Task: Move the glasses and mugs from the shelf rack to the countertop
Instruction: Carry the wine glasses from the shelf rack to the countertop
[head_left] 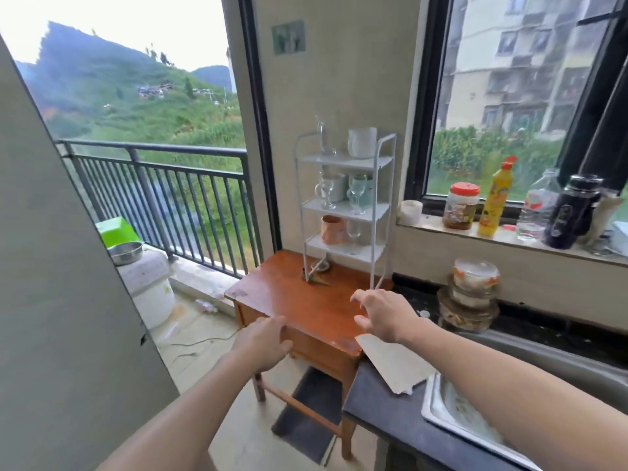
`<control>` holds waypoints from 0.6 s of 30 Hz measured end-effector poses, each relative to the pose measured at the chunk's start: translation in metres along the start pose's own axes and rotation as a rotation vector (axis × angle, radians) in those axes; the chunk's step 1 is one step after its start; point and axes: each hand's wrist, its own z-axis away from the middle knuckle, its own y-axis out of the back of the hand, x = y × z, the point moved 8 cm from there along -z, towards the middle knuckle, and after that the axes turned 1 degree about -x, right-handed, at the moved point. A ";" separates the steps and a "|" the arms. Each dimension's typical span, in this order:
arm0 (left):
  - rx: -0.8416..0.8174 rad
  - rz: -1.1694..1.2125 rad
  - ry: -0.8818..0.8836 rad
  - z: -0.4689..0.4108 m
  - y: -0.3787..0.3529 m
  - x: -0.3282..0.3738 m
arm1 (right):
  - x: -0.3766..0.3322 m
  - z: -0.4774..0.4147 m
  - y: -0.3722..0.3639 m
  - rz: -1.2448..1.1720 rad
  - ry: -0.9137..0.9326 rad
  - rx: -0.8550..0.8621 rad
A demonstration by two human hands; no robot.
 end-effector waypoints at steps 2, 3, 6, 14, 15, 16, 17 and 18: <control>-0.009 0.024 -0.026 -0.035 0.014 -0.017 | -0.004 -0.035 0.006 -0.022 -0.043 0.021; -0.007 0.050 -0.038 -0.053 0.023 -0.024 | -0.004 -0.050 0.011 -0.035 -0.069 0.041; 0.020 0.093 -0.082 -0.109 0.052 -0.037 | -0.001 -0.092 0.027 -0.099 -0.131 0.110; 0.036 0.264 -0.152 -0.219 0.076 -0.035 | 0.046 -0.180 0.046 -0.264 -0.335 0.250; 0.039 0.286 -0.159 -0.237 0.076 -0.035 | 0.054 -0.195 0.046 -0.298 -0.359 0.276; 0.040 0.312 -0.166 -0.256 0.078 -0.033 | 0.061 -0.211 0.046 -0.332 -0.381 0.308; 0.049 0.345 -0.172 -0.274 0.081 -0.031 | 0.070 -0.226 0.047 -0.366 -0.397 0.352; 0.063 0.378 -0.174 -0.293 0.085 -0.029 | 0.079 -0.241 0.047 -0.396 -0.413 0.397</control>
